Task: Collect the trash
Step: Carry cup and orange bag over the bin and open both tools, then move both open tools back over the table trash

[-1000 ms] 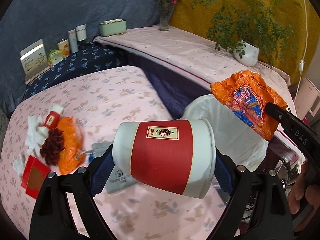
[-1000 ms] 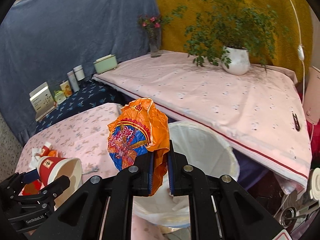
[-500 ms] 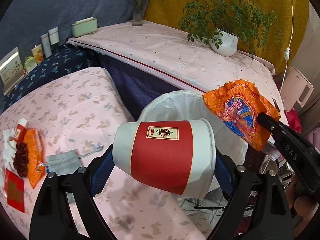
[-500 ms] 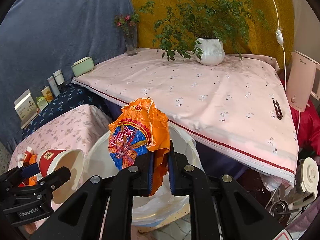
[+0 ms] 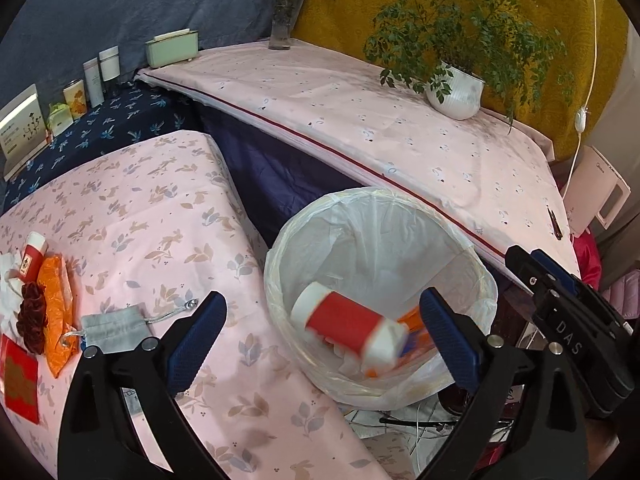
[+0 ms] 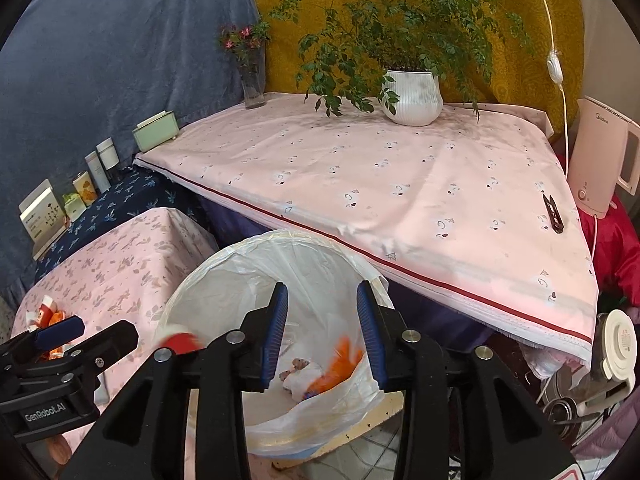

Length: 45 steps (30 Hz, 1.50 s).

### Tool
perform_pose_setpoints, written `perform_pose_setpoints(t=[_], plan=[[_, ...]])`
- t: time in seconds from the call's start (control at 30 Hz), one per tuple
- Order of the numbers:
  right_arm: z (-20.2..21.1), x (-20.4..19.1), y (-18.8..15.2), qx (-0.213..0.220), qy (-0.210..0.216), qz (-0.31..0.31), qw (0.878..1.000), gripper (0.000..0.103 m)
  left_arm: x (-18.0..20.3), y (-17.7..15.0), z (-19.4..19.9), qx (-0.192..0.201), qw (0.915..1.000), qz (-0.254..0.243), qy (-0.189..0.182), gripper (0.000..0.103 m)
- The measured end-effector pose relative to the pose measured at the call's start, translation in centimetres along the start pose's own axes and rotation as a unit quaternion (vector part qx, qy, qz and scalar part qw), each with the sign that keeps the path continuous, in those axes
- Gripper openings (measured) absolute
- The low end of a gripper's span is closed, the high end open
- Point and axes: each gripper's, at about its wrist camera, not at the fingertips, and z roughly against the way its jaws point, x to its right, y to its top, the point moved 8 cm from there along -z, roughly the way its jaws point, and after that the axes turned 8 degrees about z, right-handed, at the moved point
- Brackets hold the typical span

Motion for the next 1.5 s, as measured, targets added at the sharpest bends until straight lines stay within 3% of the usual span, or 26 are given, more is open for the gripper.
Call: perform_pose_setpoints(t=[0.47,0.8,1.5], plan=[[1.8,-2.5,0.7,0.016,0.008,0.017,1.0,0.054,-3.5,0.1,2.3,0.021,0.9991,0.017,0.031,0.093],[3.2,-6.3,0.8,0.021,0.028,0.042,0.999,0.06,-7.7,0.0,4.6,0.036,0.9969,0.045,0.054,0.093],[4.3,-18.0,-2.3,-0.001,0.097,0.108,0.989,0.066,-21.0,-3.0,9.4,0.048,0.9824,0.113,0.141,0.093]])
